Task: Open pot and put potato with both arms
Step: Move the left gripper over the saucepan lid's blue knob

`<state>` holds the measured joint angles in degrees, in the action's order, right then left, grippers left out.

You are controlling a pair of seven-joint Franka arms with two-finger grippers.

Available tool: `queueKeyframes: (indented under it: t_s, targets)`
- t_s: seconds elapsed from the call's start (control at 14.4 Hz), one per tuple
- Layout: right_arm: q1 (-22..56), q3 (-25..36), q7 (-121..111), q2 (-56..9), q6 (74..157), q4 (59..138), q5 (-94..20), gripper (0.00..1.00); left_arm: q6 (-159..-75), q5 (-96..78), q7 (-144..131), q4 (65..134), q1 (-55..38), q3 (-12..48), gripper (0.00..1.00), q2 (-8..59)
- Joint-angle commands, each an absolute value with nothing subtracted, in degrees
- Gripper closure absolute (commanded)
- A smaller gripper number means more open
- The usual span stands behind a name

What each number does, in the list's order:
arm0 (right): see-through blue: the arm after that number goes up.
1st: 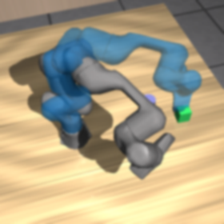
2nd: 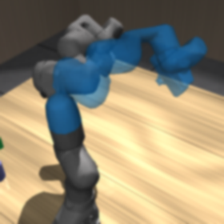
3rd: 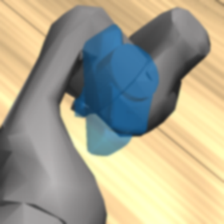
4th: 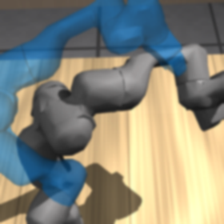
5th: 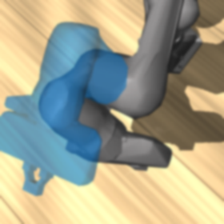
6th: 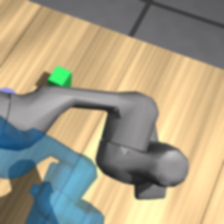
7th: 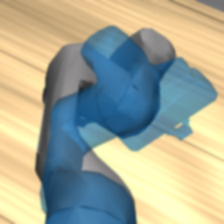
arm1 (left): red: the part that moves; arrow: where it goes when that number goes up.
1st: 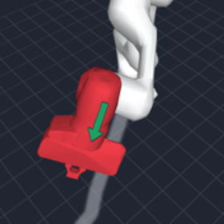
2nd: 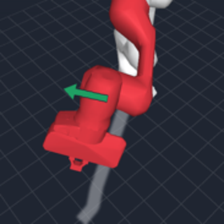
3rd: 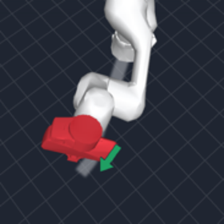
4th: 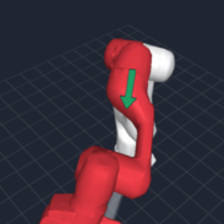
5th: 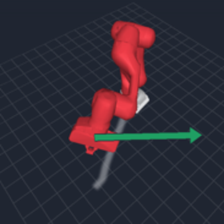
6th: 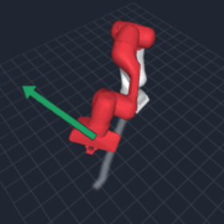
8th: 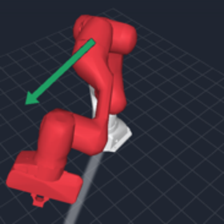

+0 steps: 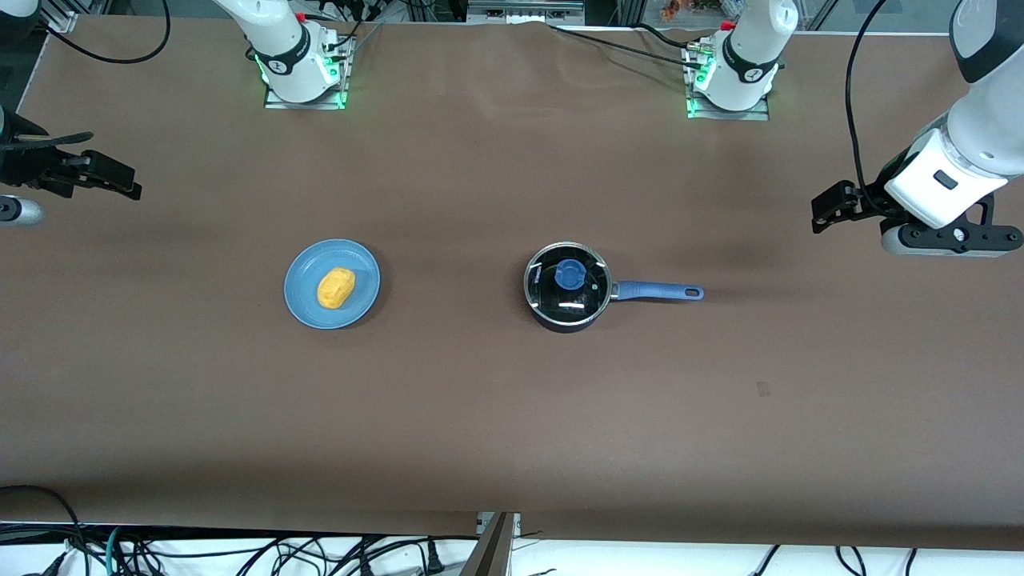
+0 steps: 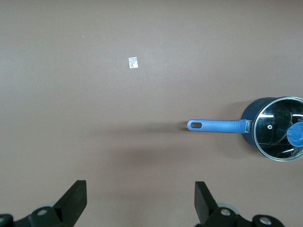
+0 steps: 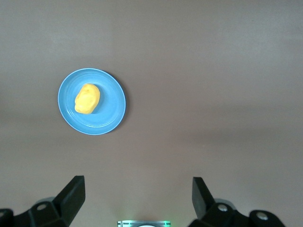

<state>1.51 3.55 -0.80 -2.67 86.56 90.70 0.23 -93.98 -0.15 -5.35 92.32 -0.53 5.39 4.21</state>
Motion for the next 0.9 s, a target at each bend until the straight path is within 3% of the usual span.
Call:
queueKeyframes:
  t_s: [0.0, 0.21, 0.35, 0.83]
  targets:
    - [1.32, 3.52, -1.32, -3.16, 86.31, 89.56, -0.62, 0.00, -93.25, -0.62, -5.19, 91.14, -0.79, 5.45, 0.00, 6.15]
    - [1.32, 3.52, -1.32, -3.16, 86.31, 89.56, -0.62, 0.00, -90.28, -0.53, -5.01, 91.06, -0.79, 5.71, 0.00, 10.98]
    - [1.32, 3.52, -1.32, -3.16, 86.31, 89.56, -0.62, 0.00, -89.74, -1.05, -5.79, 91.05, -0.88, 6.41, 0.00, 10.81]
    - [1.32, 3.52, -1.41, -3.16, 86.40, 89.56, -0.35, 0.00, -94.64, -5.62, -25.72, 91.23, -2.10, 16.95, 0.00, 16.24]
